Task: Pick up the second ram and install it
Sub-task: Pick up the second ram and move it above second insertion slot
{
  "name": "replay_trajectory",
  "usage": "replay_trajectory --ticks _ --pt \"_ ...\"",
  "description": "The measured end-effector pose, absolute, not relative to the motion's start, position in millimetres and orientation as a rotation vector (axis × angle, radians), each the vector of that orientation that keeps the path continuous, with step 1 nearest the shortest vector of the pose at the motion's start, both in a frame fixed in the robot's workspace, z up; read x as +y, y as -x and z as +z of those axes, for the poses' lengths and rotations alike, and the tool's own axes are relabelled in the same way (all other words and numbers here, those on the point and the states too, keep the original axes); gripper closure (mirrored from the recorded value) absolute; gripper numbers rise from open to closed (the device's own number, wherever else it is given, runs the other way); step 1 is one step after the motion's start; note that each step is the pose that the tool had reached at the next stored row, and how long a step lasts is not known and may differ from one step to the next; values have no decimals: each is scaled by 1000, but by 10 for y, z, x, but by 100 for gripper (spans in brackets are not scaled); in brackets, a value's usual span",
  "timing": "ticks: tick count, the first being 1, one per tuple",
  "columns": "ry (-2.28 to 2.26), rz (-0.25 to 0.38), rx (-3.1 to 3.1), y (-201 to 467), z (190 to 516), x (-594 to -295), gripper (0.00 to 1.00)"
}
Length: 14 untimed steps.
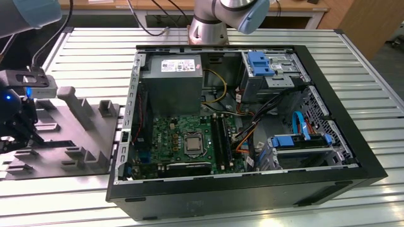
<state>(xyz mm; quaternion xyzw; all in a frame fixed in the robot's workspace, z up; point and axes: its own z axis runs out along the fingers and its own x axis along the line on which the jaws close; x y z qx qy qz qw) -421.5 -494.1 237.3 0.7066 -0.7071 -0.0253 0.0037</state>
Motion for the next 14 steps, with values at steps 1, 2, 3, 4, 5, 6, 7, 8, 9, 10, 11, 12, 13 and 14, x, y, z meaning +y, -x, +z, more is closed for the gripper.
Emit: replay_trajectory --ticks 1,2,3,4,5,6,7,8,9,10,11,12,13,14 --pt "-2215 -79 -2216 4214 2403 -4941 89" --pt "-2215 -79 -2216 4214 2437 -4941 89" --pt "-2215 -79 -2216 4214 2475 -4941 89" --pt "-2215 -79 -2216 4213 2511 -4941 89" --pt "-2215 -79 -2216 4213 2540 -4941 89" --pt "-2215 -79 -2216 4212 2569 -4941 89" --pt "-2215 -79 -2216 4212 2602 -4941 89" --pt "-2215 -79 -2216 4211 2637 -4941 89" --pt "-2215 -80 -2216 4211 2674 -4941 89" --pt "-2215 -80 -2216 4210 2717 -4941 89" --pt "-2215 -80 -2216 4209 2758 -4941 89" --pt "-2215 -80 -2216 4208 2800 -4941 89" --pt "-2215 -80 -2217 4208 2841 -4941 89" --pt "-2215 -80 -2217 4207 2885 -4942 89"
